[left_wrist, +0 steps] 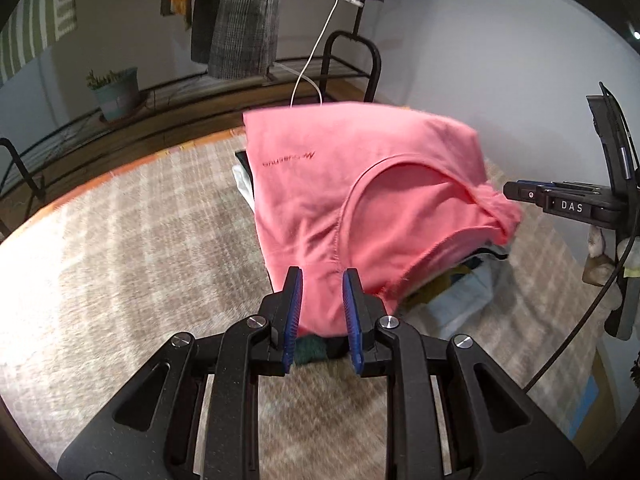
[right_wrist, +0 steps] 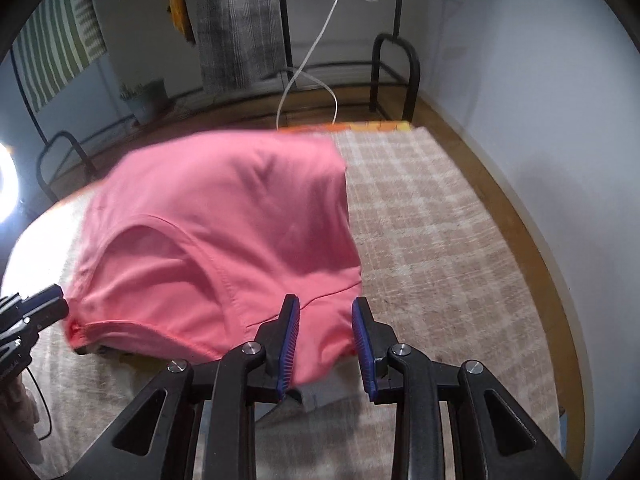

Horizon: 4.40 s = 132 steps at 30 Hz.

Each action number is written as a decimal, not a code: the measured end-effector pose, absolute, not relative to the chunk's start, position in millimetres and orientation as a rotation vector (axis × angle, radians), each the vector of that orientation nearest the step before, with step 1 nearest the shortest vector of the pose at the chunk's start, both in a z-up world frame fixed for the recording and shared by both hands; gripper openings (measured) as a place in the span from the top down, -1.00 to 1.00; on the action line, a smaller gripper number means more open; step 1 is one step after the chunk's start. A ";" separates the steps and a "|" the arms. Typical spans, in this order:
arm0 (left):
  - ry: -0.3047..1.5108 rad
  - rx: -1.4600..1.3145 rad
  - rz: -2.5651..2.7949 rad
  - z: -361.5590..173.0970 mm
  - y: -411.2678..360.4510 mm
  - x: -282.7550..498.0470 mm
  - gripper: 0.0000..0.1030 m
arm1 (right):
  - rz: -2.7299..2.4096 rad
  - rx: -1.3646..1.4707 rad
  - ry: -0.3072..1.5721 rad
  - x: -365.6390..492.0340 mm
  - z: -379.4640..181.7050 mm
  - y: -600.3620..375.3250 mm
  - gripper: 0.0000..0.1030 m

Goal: Fold small clothes

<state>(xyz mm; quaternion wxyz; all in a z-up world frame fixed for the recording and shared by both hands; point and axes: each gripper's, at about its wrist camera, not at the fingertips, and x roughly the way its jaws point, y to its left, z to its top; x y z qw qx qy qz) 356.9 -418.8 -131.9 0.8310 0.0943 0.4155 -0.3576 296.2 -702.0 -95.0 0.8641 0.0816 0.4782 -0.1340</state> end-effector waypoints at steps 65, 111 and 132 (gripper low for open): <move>0.534 0.106 -0.624 26.5 -230.6 115.0 -1.00 | -0.191 0.093 0.566 55.8 65.6 -498.3 -0.99; 0.504 0.118 -0.642 41.5 -228.4 103.1 -1.00 | -0.178 0.082 0.539 42.2 77.2 -484.9 -0.99; 0.502 0.119 -0.637 41.4 -223.6 101.1 -1.00 | -0.138 0.055 0.550 47.5 78.5 -483.6 -0.99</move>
